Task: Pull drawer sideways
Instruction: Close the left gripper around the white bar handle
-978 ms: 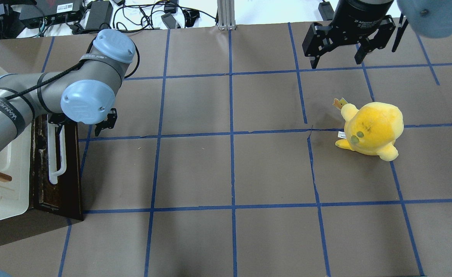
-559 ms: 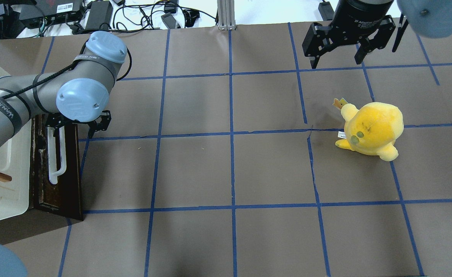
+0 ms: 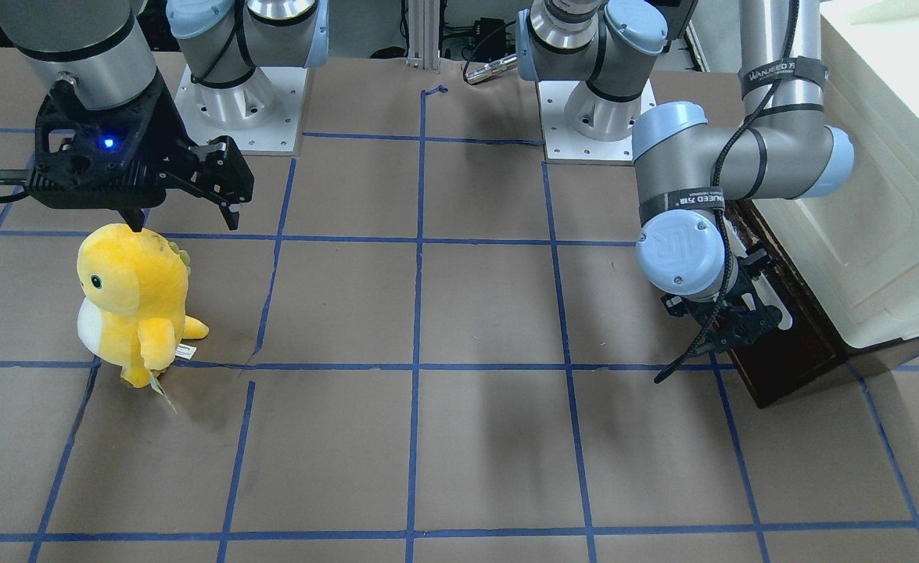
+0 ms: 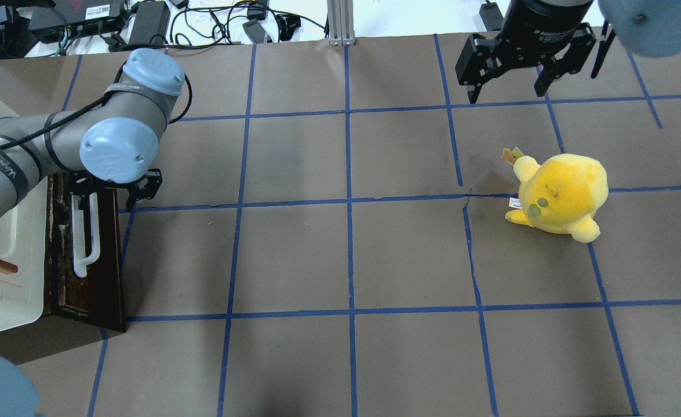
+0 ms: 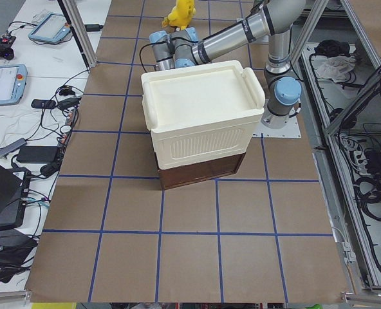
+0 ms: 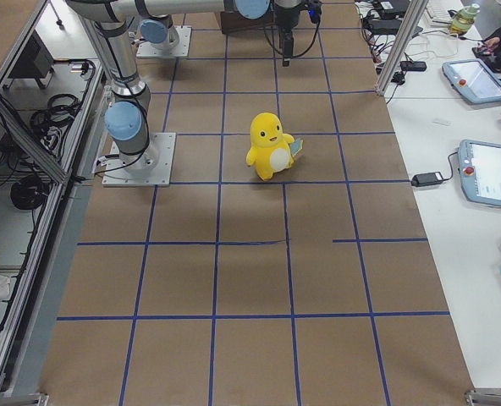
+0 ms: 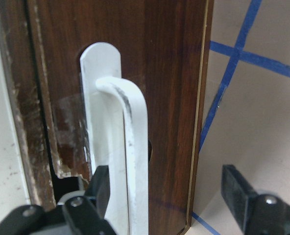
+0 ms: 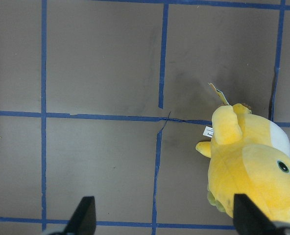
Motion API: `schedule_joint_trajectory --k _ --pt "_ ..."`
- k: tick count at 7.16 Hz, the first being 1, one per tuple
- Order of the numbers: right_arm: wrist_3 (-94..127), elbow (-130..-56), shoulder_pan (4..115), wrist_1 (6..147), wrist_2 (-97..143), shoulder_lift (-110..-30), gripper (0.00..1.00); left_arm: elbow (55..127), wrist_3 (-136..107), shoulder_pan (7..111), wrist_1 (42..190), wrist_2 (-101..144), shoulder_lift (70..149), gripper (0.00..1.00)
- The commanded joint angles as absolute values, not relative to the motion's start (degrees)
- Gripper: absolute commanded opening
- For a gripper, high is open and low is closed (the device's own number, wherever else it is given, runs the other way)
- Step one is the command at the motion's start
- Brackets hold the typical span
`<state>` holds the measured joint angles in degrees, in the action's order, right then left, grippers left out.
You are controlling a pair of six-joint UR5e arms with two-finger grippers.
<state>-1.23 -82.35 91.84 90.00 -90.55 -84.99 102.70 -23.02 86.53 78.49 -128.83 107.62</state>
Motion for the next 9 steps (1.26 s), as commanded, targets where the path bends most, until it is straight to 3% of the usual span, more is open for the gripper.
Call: schedule_joint_trajectory --k 1,5,9 --pt "-1.23 -82.35 91.85 90.0 -90.62 -84.99 1.0 102.83 -23.46 86.48 78.49 -128.85 107.84 0.72" --pt "-1.23 -82.35 91.85 90.0 -90.62 -84.99 1.0 102.92 -22.68 85.7 78.49 -128.94 107.84 0.68" --pt "-1.23 -82.35 91.85 90.0 -90.62 -84.99 1.0 102.66 -22.68 85.69 78.49 -129.02 107.67 0.56"
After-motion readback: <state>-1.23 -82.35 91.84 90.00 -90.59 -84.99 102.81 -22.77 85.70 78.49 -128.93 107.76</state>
